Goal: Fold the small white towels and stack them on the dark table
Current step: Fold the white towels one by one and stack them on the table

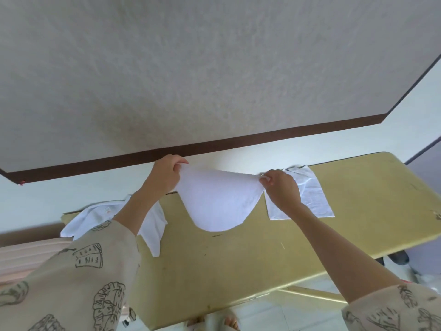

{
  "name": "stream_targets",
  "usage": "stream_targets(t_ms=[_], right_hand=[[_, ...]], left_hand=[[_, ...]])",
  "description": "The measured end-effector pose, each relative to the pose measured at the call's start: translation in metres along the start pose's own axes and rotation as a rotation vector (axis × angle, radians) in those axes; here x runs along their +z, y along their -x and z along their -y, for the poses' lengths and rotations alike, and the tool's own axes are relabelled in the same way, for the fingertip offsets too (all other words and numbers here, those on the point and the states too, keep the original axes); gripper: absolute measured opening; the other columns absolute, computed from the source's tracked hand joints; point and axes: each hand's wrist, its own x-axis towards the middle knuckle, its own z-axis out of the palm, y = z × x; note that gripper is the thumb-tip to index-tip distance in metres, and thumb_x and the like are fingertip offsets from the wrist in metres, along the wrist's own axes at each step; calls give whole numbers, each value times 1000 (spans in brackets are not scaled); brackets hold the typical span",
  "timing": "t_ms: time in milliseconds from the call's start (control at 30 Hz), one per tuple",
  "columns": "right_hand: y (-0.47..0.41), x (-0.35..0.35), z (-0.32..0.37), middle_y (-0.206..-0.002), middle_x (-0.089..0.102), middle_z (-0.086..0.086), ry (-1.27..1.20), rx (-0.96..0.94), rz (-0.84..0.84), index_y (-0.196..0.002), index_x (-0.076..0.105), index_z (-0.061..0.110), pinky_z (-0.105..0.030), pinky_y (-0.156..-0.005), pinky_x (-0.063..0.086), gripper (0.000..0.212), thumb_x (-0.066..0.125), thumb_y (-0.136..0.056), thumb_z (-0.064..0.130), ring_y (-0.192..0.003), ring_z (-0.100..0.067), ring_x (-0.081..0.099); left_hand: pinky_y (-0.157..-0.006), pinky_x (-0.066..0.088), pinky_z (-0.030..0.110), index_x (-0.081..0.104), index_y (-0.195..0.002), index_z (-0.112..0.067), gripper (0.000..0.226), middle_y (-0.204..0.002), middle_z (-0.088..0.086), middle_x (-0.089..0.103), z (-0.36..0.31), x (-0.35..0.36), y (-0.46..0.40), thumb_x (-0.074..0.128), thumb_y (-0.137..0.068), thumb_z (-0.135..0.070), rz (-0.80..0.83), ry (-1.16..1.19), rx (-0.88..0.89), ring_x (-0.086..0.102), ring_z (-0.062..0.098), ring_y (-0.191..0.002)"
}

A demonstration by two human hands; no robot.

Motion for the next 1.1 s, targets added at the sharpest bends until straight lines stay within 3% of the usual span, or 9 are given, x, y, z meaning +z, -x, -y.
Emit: stream_targets(t_ms=[133,267,367,467,700,800,933,1000,1100], right_hand=[[0,-22,1,-96,64,-10,-148,-49,-155,-95,68,6,-28,-76,42,16,55,-91,14,-90,-25,58],[22,-21,-14,-99,66,-8,-141,-47,-151,-99,68,5,-22,-75,36,17,55,-91,13,-95,-23,57],[48,0,-35,-99,66,-7,-141,1,-58,-97,69,7,-25,-75,38,16,57,-90,15,-95,-23,58],[79,28,-60,-98,67,-8,-110,77,73,-94,70,9,-31,-78,43,13,60,-88,14,-94,-25,59],[131,77,-101,-104,70,-5,-36,263,407,-100,71,12,-26,-83,42,17,59,-89,18,-101,-22,62],[131,86,-107,-106,70,-8,-85,328,441,-103,70,10,-26,-82,42,19,57,-91,18,-101,-23,62],[114,96,-115,-112,68,-10,-171,416,474,-105,68,8,-30,-90,43,23,56,-92,22,-107,-24,61],[101,101,-117,-112,68,-10,-220,447,469,-105,68,8,-30,-92,43,24,57,-91,24,-108,-23,60],[78,109,-119,-109,69,-9,-279,475,431,-104,69,6,-29,-90,43,24,59,-90,24,-104,-22,62]], left_hand=[[-76,31,9,66,-103,-6,22,-101,3,66,-9,-12,1,47,-92,-5,-115,95,91,53,11,-90],[-69,36,1,66,-97,-8,12,-88,-5,62,-1,-6,22,58,-89,-12,-96,154,107,55,9,-81],[-67,35,8,66,-91,-11,8,-82,-7,63,17,19,47,60,-88,-15,62,129,55,56,9,-77],[-64,36,5,67,-86,-17,5,-78,-13,61,42,51,78,63,-86,-14,273,125,-41,55,3,-75],[-80,40,22,70,-97,-9,14,-90,-3,64,84,103,126,62,-87,-13,587,75,-233,61,17,-95],[-78,36,18,68,-106,-6,20,-103,3,66,87,115,123,59,-89,-12,593,68,-268,56,12,-92],[-63,35,11,65,-108,-3,22,-97,-1,60,90,129,103,59,-89,-12,540,146,-359,52,11,-90],[-64,36,8,66,-105,-5,20,-92,-2,61,95,135,93,61,-88,-15,495,215,-443,54,12,-87],[-69,41,17,65,-102,-7,18,-91,1,63,103,148,79,62,-88,-17,447,262,-535,57,17,-86]])
